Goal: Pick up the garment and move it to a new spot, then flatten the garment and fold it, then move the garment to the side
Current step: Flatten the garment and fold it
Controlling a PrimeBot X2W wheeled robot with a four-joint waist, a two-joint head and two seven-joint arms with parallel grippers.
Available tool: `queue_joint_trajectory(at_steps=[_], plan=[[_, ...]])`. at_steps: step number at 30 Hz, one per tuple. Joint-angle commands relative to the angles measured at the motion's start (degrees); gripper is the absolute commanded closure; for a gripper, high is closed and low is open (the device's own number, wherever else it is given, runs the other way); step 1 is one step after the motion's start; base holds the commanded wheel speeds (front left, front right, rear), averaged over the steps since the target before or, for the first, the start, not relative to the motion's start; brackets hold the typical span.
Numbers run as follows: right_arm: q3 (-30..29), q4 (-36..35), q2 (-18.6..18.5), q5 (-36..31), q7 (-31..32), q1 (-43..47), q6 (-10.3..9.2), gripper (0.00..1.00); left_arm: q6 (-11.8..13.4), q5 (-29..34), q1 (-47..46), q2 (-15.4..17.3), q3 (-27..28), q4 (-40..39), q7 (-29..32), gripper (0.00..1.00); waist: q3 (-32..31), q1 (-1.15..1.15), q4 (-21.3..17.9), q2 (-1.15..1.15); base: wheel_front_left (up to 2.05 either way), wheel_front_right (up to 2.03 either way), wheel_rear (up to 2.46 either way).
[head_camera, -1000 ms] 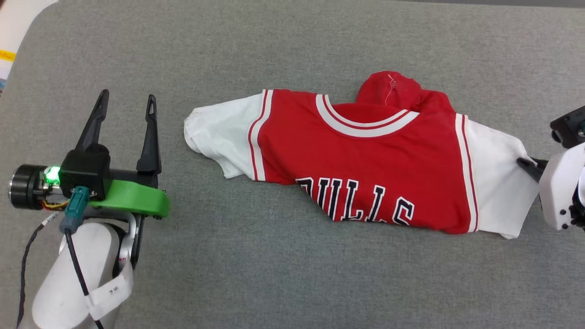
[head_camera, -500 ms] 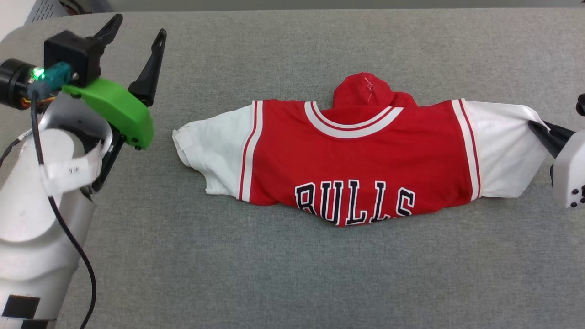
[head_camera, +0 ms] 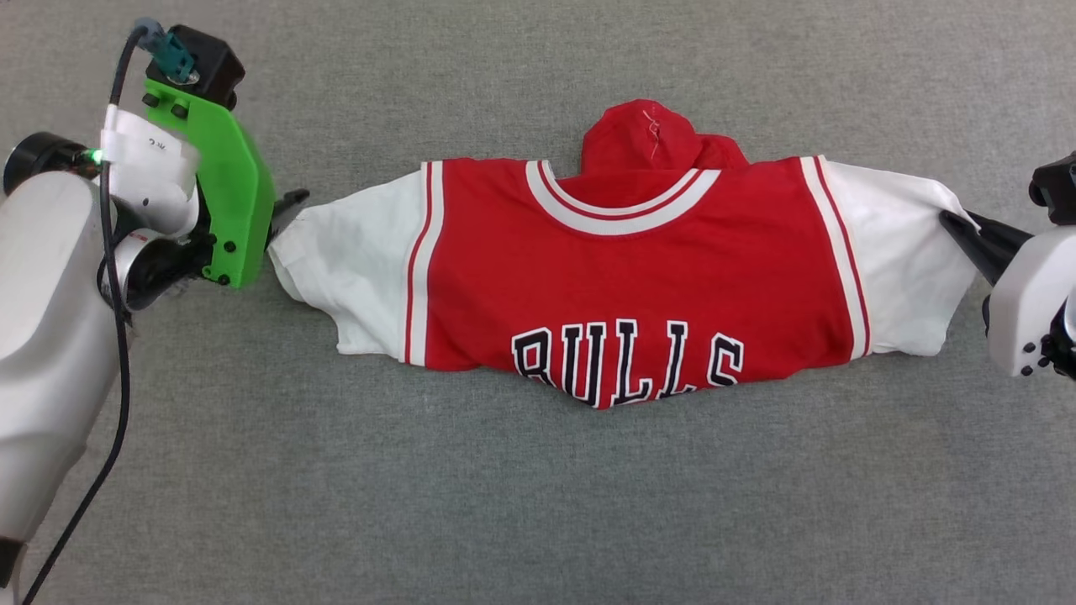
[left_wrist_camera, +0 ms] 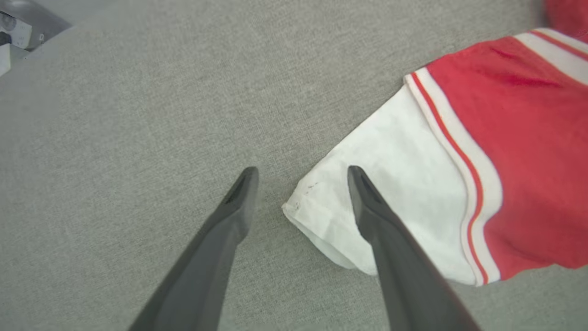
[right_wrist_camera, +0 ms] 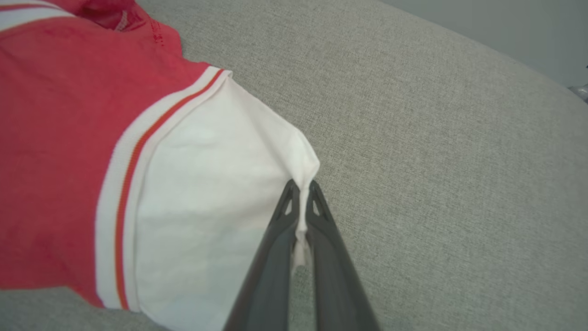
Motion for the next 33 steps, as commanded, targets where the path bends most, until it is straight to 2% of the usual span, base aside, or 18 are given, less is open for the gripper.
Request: queue_joint_trajectory(at_steps=[1, 8, 15, 16, 17, 19, 20, 21, 23, 28, 29, 33], plan=[[0.22, -0.27, 0.46, -0.39, -0.35, -1.43, -0.04, 1.0, -0.15, -0.88, -1.15, 0.84, -0.97, 1.03, 1.43, 0.0, 1.19, 0.0, -0.98, 0.0, 0.0, 0.0, 0.0], [1.24, -0.68, 1.04, -0.45, -0.58, -3.16, -0.04, 1.0, -0.16, -4.38, -1.88, 1.9, -5.7, 4.57, 4.63, 0.0, 3.47, 0.0, -2.35, 0.0, 0.0, 0.0, 0.0], [2.39, -0.08, 1.39, -0.29, -1.07, -4.28, -0.04, 1.0, -0.16, -6.37, -1.62, 2.43, -12.98, 5.68, 7.69, 0.0, 4.53, 0.0, -2.64, 0.0, 0.0, 0.0, 0.0], [2.52, 0.03, 1.43, -0.25, -1.13, -4.41, -0.04, 1.0, -0.16, -6.53, -1.65, 2.62, -13.94, 5.52, 7.84, 0.7, 4.49, 0.0, -2.6, 0.0, 0.0, 0.0, 0.0], [2.62, 0.19, 1.46, -0.18, -1.26, -4.55, -0.04, 1.0, -0.16, -6.99, -1.63, 2.76, -14.91, 5.34, 7.83, 1.0, 4.36, 0.0, -2.51, 0.0, 0.0, 0.0, 0.0], [2.78, 0.56, 1.56, -0.11, -1.66, -4.65, -0.04, 1.0, -0.16, -8.05, -1.52, 2.9, -16.21, 5.18, 7.34, 1.0, 3.75, 0.0, -2.29, 0.0, 0.0, 0.0, 0.0], [3.2, 1.06, 1.62, 0.0, -2.33, -4.56, -0.04, 1.0, -0.16, -8.99, -1.55, 3.26, -17.64, 4.71, 5.18, 1.0, 2.22, 0.0, -1.82, 0.0, 0.0, 0.0, 0.0], [4.19, 1.07, 1.43, -0.14, -3.01, -4.67, -0.04, 1.0, -0.16, -9.08, -1.87, 3.95, -18.29, 3.48, -0.51, 1.0, -0.32, 0.0, -1.45, 0.0, 0.0, 0.0, 0.0], [4.41, 1.0, 0.98, -0.05, -3.5, -4.77, -0.04, 1.0, -0.16, -8.52, -2.33, 4.48, -18.9, 2.28, -4.6, 1.0, -2.2, 0.0, -0.99, 0.0, 0.0, 0.0, 0.0], [3.71, 0.43, -0.37, 0.21, -5.19, -4.49, -0.04, 1.0, -0.16, -4.01, -4.48, 6.28, -21.74, -0.89, -15.81, 1.0, -7.36, 0.0, 0.52, 0.0, 0.0, 0.0, 0.0], [3.29, -0.21, -0.97, 0.34, -5.69, -4.23, -0.04, 1.0, -0.16, -2.91, -5.44, 6.62, -21.87, -1.6, -19.84, 1.0, -9.1, 0.0, 1.08, 0.0, 0.0, 0.0, 0.0], [1.27, -1.91, -2.19, 0.85, -6.14, -4.21, -0.04, 1.0, -0.16, -0.19, -7.63, 6.93, -21.36, -3.15, -26.82, 1.0, -11.96, 0.0, 2.07, 0.0, 0.0, 0.0, 0.0]])
